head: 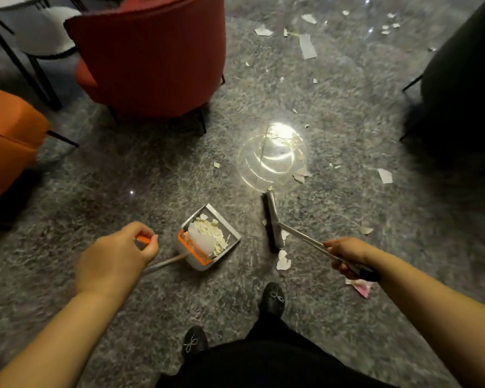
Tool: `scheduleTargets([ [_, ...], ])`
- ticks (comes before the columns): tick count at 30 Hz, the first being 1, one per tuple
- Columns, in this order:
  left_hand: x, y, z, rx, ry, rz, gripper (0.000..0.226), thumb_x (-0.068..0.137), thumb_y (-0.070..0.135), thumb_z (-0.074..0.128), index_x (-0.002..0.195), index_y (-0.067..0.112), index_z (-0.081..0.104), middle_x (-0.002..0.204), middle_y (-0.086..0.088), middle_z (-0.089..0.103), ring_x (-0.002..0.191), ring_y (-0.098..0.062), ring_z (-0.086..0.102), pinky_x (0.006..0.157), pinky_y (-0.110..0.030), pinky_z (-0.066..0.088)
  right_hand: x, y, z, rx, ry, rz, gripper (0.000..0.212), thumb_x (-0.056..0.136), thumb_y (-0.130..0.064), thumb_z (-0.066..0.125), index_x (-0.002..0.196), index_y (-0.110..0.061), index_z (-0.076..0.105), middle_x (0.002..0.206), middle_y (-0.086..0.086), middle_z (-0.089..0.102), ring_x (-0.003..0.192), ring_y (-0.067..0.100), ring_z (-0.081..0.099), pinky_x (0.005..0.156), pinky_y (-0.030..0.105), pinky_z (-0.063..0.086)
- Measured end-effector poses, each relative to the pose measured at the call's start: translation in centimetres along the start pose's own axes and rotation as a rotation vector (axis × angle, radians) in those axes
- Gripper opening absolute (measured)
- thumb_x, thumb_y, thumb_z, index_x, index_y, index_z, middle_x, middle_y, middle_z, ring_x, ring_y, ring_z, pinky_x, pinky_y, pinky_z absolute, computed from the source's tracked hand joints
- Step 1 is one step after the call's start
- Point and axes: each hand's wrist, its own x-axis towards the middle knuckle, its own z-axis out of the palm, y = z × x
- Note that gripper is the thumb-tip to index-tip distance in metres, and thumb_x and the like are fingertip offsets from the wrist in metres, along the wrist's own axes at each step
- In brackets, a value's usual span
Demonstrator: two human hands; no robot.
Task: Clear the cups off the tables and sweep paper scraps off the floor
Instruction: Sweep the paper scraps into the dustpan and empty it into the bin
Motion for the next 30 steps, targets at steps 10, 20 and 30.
scheduleTargets([
  [10,3.8,7.6,1.5,-0.087,0.006,-0.033,0.007,0.083,0.036,0.072,0.078,0.033,0.067,0.073,-0.001,0.07,0.07,-0.03,0.063,0.059,-0.035,0.049,1.9,-1.6,-9.1,0.076,0.081,-0.05,0.035,0.101,-0.009,0.036,0.132,-0.022,0.046,0.064,0.011,0.046,0.033,0.013,0.04,0.038,0.017,0.031],
  [20,7.7,7.0,-1.5,-0.028,0.098,0.003,0.011,0.082,0.036,0.074,0.075,0.034,0.065,0.067,-0.001,0.066,0.063,-0.03,0.06,0.052,-0.032,0.045,0.9,-7.4,-5.6,0.219,-0.071,-0.207,0.034,0.102,-0.01,0.036,0.132,-0.022,0.047,0.06,0.01,0.045,0.032,0.012,0.037,0.037,0.015,0.03],
  [30,16.9,0.6,-5.5,0.007,0.08,0.02,0.012,0.083,0.039,0.071,0.075,0.036,0.063,0.066,0.003,0.066,0.062,-0.026,0.059,0.054,-0.034,0.046,2.6,-18.9,4.7,0.183,-0.213,-0.22,0.033,0.102,-0.01,0.04,0.132,-0.02,0.048,0.059,0.011,0.048,0.033,0.013,0.04,0.037,0.016,0.033],
])
